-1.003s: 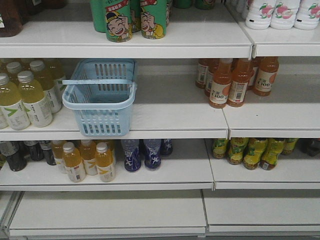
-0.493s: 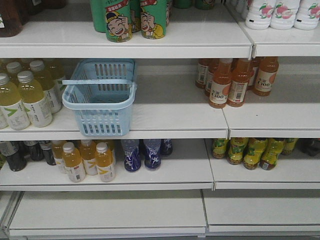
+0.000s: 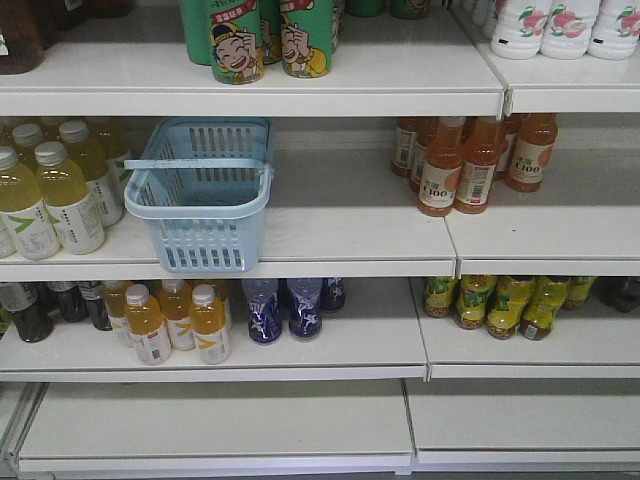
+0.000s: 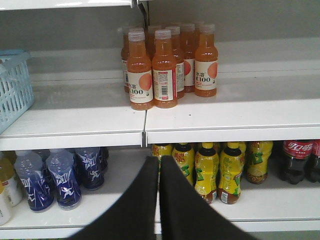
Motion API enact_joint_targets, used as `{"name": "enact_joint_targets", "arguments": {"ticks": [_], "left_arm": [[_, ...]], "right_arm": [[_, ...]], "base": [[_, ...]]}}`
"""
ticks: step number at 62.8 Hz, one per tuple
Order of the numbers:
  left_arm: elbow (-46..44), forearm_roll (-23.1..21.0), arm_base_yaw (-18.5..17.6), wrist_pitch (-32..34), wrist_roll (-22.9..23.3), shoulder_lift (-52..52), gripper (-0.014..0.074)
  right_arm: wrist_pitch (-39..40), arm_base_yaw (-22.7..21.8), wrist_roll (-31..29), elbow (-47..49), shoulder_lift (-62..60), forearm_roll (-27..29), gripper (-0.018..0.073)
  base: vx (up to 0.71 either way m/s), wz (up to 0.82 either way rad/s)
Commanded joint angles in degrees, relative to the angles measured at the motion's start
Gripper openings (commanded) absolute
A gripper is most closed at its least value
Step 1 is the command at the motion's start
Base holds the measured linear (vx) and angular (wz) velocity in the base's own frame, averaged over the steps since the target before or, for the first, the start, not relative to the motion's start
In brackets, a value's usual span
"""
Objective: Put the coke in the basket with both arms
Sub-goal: 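Reach the left gripper to the basket handle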
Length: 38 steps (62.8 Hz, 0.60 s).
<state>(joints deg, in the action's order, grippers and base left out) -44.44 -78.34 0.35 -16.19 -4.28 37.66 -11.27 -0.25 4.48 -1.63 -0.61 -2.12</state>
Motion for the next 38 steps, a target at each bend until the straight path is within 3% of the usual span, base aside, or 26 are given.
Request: {"name": "enact_joint_targets", "arguments": {"ticks": [1, 11, 16, 28, 38], "left_arm": [[-1.66, -9.79, -0.24, -2.96, -8.99, 5.58, -0.0006], [-1.66, -24.26, -0.24, -12.06, -27.14, 15.47, -0.0006], [-2.12, -24.14, -0.24, -15.4, -32.76, 20.77, -0.0006], [-2.29, -24.14, -0.24, -17.98, -33.3, 30.0, 0.0046], [-2.36, -24.14, -0.24, -18.19, -32.02, 35.92, 0.0187]], "right_arm": [[4.07, -0.29, -0.55, -0.44, -0.74, -0.46, -0.0006], [4.07, -0.29, -0.55, -0.44, -0.74, -0.46, -0.0006], [4.12, -0.29, -0.55, -0.44, -0.74, -0.46, -0.0006], [4.24, -0.29, -0.55, -0.44, -0.74, -0.46, -0.0006], [4.24, -0.29, -0.55, -0.44, -0.74, -0.46, -0.0006]], "base": [[0.0, 0.0], [0.0, 0.0], [0.0, 0.0], [0.0, 0.0], [0.0, 0.0]]}}
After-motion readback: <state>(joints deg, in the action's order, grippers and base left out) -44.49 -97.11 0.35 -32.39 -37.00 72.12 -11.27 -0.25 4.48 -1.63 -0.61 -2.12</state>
